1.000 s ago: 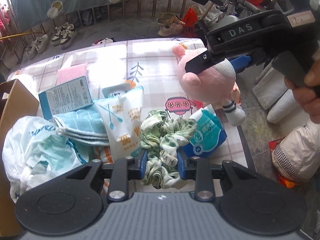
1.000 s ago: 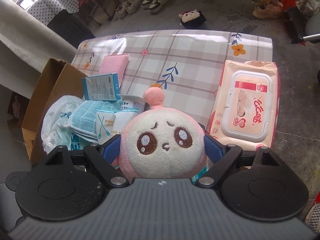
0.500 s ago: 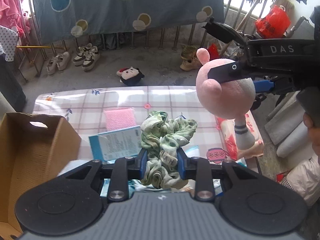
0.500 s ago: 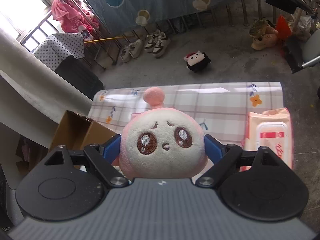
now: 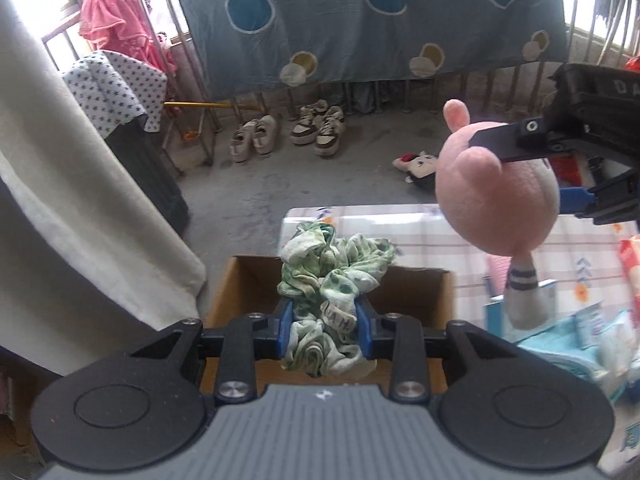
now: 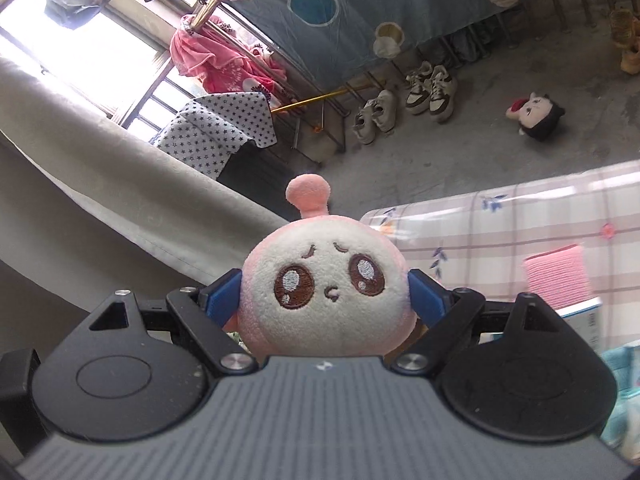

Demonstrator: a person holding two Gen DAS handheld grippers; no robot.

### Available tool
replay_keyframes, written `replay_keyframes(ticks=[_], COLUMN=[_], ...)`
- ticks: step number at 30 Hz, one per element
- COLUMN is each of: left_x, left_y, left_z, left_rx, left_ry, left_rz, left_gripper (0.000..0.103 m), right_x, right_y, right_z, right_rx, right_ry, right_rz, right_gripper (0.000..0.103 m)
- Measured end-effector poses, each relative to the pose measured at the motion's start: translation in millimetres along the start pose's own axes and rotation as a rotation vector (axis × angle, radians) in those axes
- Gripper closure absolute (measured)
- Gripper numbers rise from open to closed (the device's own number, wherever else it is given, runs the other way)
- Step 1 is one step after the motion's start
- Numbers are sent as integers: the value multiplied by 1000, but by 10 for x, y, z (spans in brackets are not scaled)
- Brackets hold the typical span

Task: Organize soft objects
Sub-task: 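Lift the scrunchie with the left tool while the right tool carries the plush doll to the box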

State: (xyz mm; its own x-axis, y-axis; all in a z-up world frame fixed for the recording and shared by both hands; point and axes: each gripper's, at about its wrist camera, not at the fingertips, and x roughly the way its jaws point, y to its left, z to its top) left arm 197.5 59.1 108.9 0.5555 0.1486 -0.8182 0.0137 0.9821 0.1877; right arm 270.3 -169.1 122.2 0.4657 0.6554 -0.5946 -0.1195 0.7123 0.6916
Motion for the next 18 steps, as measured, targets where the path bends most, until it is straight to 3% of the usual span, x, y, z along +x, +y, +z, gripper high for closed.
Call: replay_keyframes(ticks=[5,11,18], left_x=[736,1402,1902], left_y=[423,501,347], left_z=[-119,-306,-446], left_rx=[98,222,353], left_ry=[49,112,136], left_rz=[74,45,4], left_gripper=[70,69,66], right_x=[980,1929,2563], right_y=[251,249,118], right_z=[-255,-710,-982], right_rx=[43,103,150], right_ry=[74,193,241], right_rz=[-63,-186,-309], right_gripper=[16,16,16])
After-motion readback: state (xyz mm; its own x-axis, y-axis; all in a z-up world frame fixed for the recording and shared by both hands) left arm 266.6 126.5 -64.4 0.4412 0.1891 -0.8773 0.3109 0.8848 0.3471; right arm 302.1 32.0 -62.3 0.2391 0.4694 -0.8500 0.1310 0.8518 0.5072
